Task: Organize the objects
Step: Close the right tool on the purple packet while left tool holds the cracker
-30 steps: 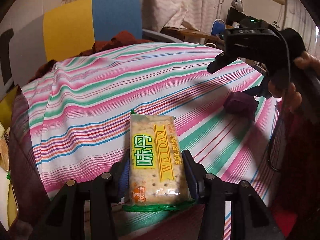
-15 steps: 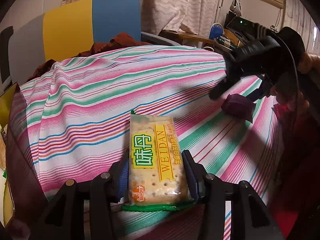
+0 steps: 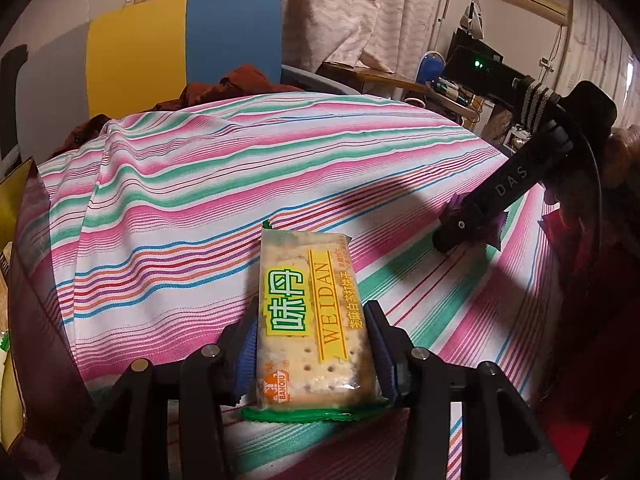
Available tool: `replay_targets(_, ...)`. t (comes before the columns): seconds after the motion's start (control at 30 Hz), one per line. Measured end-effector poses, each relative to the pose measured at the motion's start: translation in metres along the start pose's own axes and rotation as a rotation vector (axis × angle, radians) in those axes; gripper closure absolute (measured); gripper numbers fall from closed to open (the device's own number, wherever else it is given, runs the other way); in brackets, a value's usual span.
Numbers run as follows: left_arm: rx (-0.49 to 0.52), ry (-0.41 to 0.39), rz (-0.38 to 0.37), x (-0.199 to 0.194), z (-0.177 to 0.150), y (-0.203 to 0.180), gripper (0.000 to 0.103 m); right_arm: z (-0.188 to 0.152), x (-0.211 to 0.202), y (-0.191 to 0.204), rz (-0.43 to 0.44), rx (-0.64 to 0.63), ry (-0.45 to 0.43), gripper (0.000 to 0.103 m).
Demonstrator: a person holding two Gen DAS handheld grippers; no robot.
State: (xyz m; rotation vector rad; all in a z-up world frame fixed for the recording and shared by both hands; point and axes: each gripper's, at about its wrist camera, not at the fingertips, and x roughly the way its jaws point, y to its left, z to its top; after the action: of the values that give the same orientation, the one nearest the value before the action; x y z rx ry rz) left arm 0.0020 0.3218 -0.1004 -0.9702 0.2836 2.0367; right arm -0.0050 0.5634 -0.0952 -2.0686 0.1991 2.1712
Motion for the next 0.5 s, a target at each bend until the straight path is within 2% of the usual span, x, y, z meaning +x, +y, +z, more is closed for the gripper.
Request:
replay_targets(0.2,0.001,-0.001,0.0,-0.001,0.0,0.0,0.054,0.0,-0.005,0.012,0.012,-0.01,-0.02,0.054)
replay_targets(0.23,0.001,-0.001,0.0,-0.001,0.0,0.0,0.054,0.0,-0.008,0.014,0.015,-0.007,-0.03,0.064)
replay_targets(0.4,0.004,-0.002,0.004,-0.001,0.0,-0.001,0.054,0.0,-0.011,0.022,0.05,0.025,-0.072,0.065)
replay_targets(0.5,0.0,-0.004,-0.001,-0.002,-0.001,0.0,0.054,0.004,-0.017,0.029,0.136,0.059,-0.125,0.066)
